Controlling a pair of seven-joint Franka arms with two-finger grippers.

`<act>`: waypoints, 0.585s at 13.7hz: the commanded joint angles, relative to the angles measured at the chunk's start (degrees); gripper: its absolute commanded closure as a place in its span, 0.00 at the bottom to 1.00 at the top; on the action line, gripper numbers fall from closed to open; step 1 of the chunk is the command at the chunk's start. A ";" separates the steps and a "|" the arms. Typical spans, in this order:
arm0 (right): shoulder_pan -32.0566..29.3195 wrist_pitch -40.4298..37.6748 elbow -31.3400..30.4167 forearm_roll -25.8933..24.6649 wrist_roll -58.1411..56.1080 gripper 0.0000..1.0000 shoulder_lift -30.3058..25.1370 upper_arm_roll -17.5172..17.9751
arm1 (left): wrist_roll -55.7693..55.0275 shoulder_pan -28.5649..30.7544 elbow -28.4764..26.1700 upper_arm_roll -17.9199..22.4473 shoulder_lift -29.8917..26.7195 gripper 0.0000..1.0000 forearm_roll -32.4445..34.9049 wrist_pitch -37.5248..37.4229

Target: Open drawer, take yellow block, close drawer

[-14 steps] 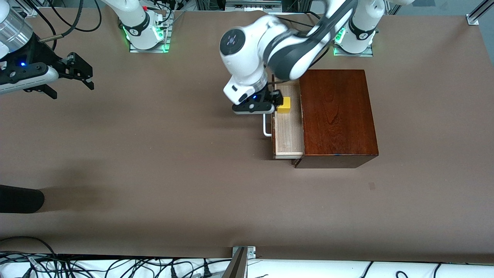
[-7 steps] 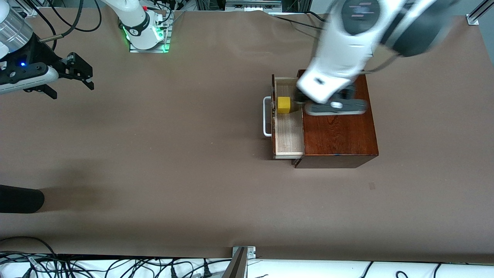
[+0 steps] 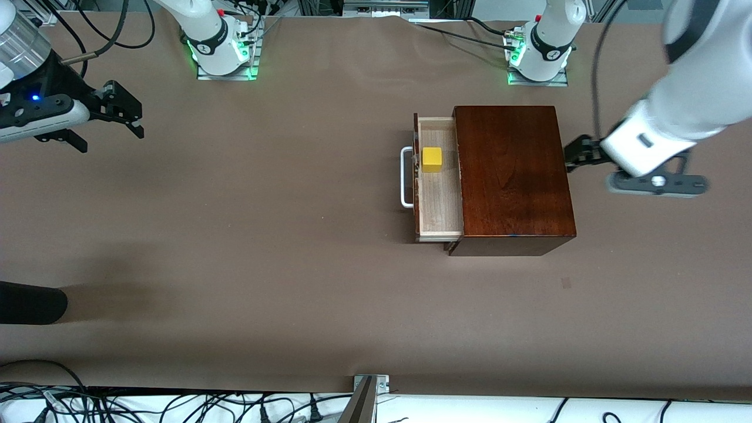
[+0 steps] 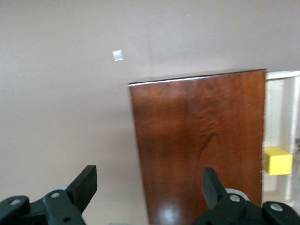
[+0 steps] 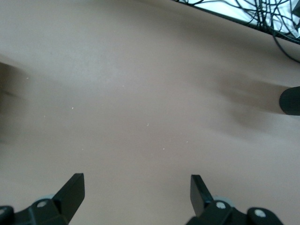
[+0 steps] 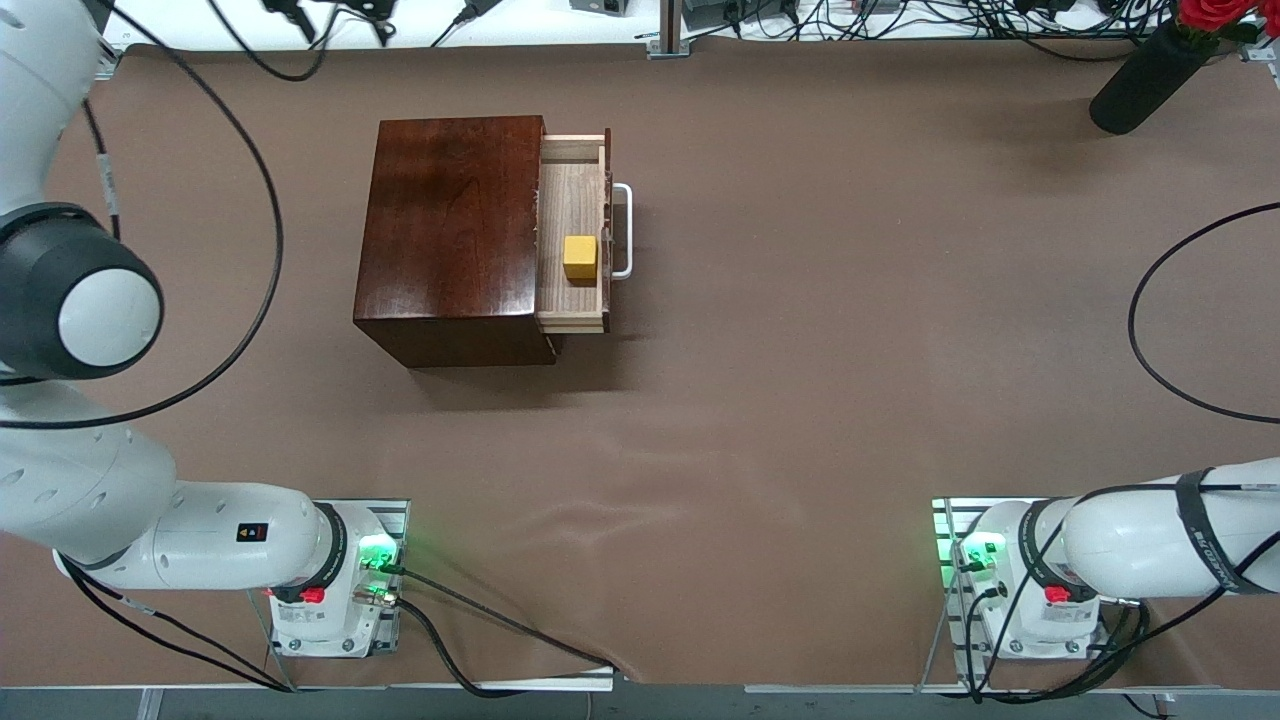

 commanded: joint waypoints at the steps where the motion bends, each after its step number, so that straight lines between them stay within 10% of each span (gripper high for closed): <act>1: 1.10 -0.77 0.41 0.90 -0.10 0.00 0.82 0.41 | 5.38 -3.30 -14.04 9.35 -10.02 0.00 -2.66 9.09; 8: 6.28 -0.77 0.50 4.07 -0.46 0.00 3.11 2.42 | 5.56 -2.87 -16.01 10.70 -10.13 0.00 -2.49 11.76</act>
